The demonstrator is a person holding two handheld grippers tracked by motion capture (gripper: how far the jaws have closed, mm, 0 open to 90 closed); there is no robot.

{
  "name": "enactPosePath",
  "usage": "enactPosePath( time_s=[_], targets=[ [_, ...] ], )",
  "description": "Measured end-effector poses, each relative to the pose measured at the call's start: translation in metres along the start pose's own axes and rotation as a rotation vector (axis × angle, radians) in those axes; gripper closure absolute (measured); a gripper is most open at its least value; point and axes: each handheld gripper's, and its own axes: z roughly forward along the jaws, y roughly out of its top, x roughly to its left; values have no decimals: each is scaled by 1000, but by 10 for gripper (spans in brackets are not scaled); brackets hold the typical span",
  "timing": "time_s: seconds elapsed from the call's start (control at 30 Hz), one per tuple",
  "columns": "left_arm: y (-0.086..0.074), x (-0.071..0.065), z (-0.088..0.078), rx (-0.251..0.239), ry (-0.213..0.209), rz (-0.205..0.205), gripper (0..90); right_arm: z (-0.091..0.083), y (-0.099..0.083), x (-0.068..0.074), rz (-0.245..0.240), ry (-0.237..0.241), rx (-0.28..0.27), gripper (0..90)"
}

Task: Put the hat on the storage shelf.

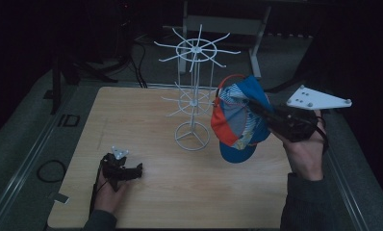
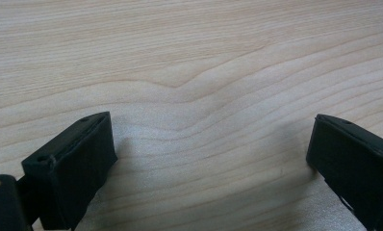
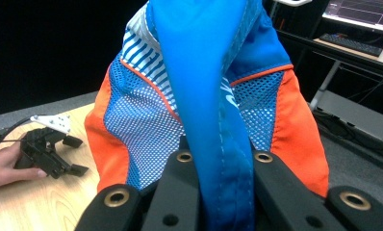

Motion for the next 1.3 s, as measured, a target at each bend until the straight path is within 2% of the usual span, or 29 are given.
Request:
enactPosePath(
  time_s=[0.73,1.3],
  targets=[
    [0,0,0,0,0,0,34,-3,9,-9,24,22,-28,884],
    [0,0,0,0,0,0,34,-5,13,-11,41,41,-63,884]
  ],
)
